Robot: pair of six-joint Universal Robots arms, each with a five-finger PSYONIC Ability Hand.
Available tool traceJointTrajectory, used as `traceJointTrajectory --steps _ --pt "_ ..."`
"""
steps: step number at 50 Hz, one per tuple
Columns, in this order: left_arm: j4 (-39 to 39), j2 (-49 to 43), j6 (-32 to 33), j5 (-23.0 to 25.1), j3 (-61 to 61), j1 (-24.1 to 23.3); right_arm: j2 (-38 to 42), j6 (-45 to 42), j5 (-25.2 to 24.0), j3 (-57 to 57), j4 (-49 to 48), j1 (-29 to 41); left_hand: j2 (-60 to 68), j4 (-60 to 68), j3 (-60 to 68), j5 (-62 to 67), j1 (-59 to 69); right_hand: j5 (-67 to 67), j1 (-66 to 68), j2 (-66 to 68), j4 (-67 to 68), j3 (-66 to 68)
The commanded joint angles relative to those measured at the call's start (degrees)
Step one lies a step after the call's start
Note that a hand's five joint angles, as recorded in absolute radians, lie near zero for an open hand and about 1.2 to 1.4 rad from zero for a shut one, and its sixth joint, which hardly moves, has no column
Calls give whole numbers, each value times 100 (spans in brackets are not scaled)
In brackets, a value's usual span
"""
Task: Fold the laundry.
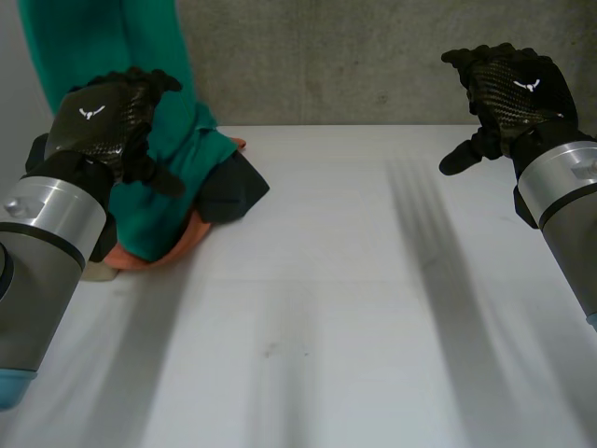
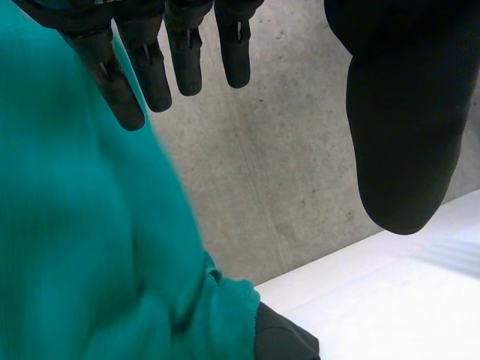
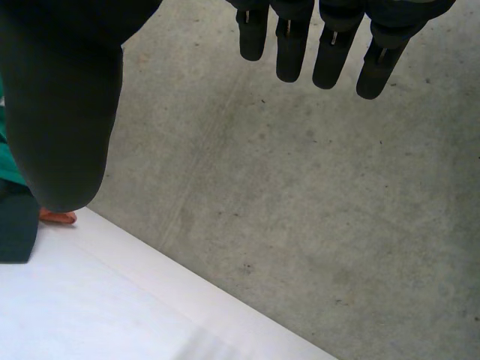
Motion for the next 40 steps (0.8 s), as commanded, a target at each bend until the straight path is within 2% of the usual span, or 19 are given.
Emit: traceJointTrajectory --steps 1,21,25,26,29,30,34,38,40 --pt "1 -3 0 6 -16 -1 -1 -4 -3 14 6 9 -781 -746 -787 -693 -725 -575 -370 -509 -600 -516" --pt "45 -73 88 -2 89 17 -1 -65 -3 -12 49 0 -743 -707 -749 -655 -687 -575 -370 -509 -600 -516" --pt "343 -476 710 -29 361 166 8 -249 -3 -4 67 9 -676 -640 -682 -588 -620 -575 -370 -509 -600 -516" --pt "475 -799 1191 -37 501 245 8 -276 -3 -3 67 9 -625 -590 -632 -538 -569 -575 -370 -509 -600 -516" --pt "677 -1293 1984 -11 704 359 17 -320 6 -3 76 9 -625 -589 -631 -537 -569 -575 -370 -509 -600 -516" --pt "861 -1599 2491 -20 861 456 17 -320 6 5 76 9 -641 -606 -648 -554 -586 -575 -370 -509 -600 -516" --pt "1467 -2398 3477 -37 1309 763 17 -329 6 23 85 18 -642 -606 -648 -554 -586 -575 -370 -509 -600 -516" --pt "1837 -3251 3963 -46 1871 1018 17 -338 -3 76 76 18 -608 -573 -614 -520 -552 -575 -370 -509 -600 -516" --pt "1856 -3517 3982 -64 2127 1072 26 -338 -3 76 76 18 -524 -489 -531 -437 -469 -575 -370 -509 -600 -516"
